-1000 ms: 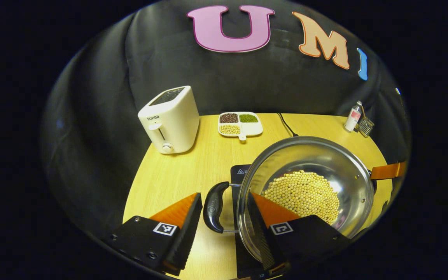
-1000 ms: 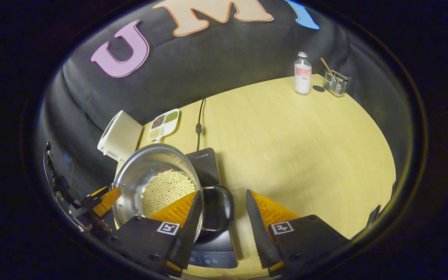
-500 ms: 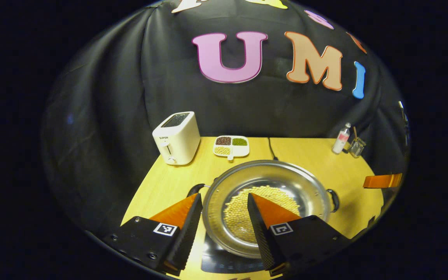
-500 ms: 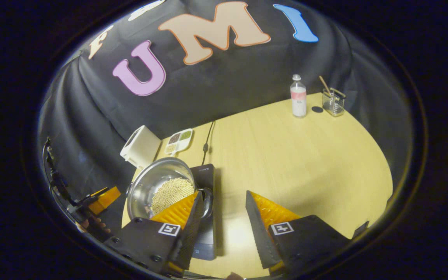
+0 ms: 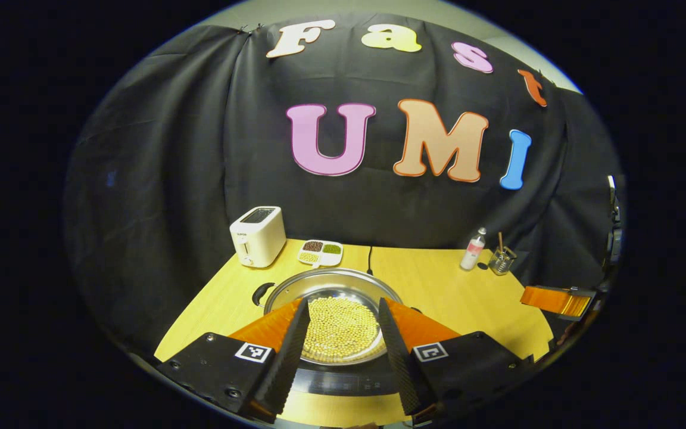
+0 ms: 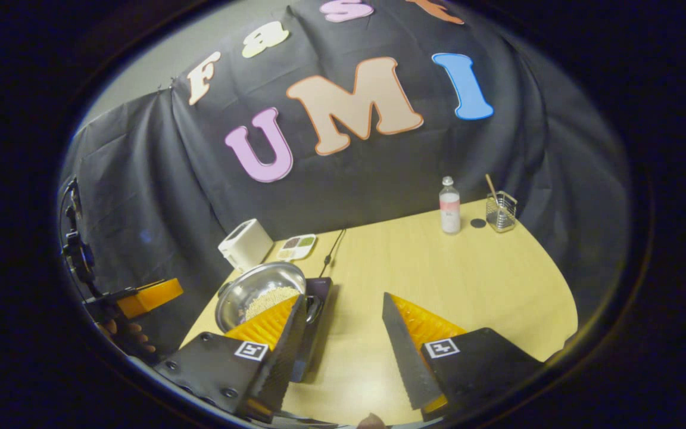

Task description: First push the handle of the pot to place it horizontally, then grasp the pot with both hands and set it on the induction cooktop.

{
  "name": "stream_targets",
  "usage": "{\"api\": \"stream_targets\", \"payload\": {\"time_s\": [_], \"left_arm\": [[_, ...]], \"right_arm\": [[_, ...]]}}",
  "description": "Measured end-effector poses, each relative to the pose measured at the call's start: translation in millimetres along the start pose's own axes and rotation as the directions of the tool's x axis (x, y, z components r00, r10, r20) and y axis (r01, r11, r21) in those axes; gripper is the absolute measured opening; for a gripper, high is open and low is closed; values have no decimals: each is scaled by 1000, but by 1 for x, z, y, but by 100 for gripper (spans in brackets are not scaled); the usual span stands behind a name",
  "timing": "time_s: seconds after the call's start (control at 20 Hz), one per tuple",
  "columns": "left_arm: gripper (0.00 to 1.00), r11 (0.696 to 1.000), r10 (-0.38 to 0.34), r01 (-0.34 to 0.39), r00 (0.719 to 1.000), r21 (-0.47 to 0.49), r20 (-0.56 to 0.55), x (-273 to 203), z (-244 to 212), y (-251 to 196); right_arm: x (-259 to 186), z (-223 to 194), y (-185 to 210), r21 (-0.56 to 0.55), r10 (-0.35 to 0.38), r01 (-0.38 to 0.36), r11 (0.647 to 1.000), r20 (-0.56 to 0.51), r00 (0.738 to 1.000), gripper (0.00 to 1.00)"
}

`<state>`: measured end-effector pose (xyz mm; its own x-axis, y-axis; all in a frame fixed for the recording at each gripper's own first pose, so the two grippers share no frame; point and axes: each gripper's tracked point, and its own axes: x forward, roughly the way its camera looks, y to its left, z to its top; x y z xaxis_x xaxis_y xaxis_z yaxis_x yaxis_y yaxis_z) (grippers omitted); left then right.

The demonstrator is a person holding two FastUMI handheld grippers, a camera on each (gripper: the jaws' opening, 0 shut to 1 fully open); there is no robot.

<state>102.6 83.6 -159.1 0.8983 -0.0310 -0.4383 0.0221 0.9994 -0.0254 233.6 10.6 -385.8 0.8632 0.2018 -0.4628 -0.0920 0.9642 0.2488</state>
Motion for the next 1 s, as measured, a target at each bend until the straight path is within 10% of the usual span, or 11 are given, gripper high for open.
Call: {"api": "stream_targets", "payload": {"time_s": [0.4,1.0], "left_arm": [[79,994,-85,70,980,90,182,-61,52,-43],[87,980,-194,161,906,117,377,-176,56,-57]], "right_arm": [[-21,56,11,-32,29,-20,999,289,957,76],[-178,61,53,-197,-42,166,966,514,857,78]]}}
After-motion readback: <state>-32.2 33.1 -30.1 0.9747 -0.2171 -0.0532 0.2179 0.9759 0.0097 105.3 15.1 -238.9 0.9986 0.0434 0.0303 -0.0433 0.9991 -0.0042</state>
